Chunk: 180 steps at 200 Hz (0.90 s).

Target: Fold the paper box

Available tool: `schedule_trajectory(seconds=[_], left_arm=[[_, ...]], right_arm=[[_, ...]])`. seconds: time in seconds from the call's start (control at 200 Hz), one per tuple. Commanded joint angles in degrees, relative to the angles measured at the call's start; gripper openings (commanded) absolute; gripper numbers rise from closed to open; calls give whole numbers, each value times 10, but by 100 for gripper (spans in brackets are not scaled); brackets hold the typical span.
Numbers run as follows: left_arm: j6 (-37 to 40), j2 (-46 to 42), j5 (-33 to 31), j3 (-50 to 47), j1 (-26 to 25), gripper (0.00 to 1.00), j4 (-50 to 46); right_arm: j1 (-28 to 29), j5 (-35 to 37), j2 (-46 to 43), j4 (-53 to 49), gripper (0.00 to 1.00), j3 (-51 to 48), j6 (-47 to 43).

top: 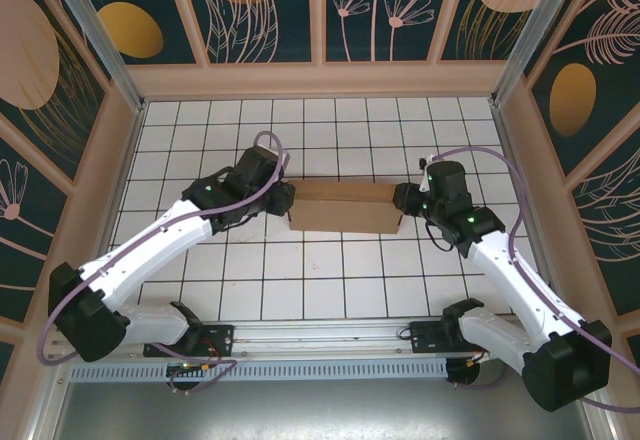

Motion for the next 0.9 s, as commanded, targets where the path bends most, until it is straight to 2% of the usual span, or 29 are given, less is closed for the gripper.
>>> schedule_trajectory(seconds=[0.0,0.06,0.215,0.35,0.51,0.651,0.766,0.896], left_arm=[[12,-23,43,24,0,32,-19],[10,-26,46,27,8,33,-19],[-10,-17,65,13,70,50,15],[-24,8,105,-21,90,52,84],[-72,27,196,-93,90,52,189],[-101,23,205,-180,90,49,233],[-116,27,191,-228,91,40,246],[-121,27,200,-243,93,26,265]], right_arm=[[7,17,9,-30,36,-19,9],[9,19,9,-29,36,-18,10],[14,22,8,-30,36,-17,11],[18,26,6,-31,36,-21,10],[20,28,9,-38,36,-24,10],[21,34,8,-41,36,-35,8],[20,32,10,-36,33,-48,15],[19,-5,14,-13,25,-61,28]])
